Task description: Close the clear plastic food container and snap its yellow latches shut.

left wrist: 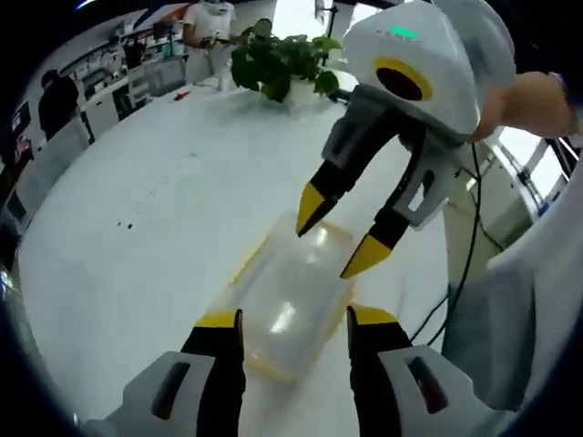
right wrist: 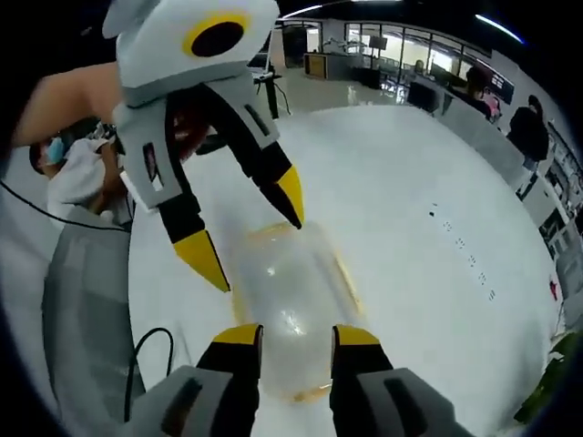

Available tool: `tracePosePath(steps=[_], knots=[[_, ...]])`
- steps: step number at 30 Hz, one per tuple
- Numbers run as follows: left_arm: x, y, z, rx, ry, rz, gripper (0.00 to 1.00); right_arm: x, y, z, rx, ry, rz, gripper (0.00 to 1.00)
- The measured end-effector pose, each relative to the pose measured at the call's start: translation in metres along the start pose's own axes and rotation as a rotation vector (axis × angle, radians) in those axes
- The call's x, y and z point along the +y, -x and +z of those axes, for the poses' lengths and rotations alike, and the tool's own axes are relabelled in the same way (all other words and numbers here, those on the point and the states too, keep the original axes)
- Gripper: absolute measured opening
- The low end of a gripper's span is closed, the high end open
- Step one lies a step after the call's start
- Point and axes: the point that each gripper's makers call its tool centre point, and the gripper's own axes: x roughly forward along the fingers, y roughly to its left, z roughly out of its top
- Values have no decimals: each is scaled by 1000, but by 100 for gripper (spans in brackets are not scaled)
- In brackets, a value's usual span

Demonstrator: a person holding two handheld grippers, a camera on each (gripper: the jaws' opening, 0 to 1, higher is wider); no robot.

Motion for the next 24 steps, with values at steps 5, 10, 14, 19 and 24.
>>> tracePosePath(steps=[5,10,14,19,24], knots=[[-2,-1,-1,29,-60,-8,43,3,0,1,16,31,16,26],[-2,-1,2,32,-100,-14,44,2,0,7,14,83,10,26],[-4,-3,6,36,-139,-18,43,0,-3,12,12,129,2,27],[-8,-9,4,51,-182,-38,43,0,-5,14,8,142,12,25],[-8,-12,6,48,-217,-41,41,1,-7,16,-3,160,22,25]])
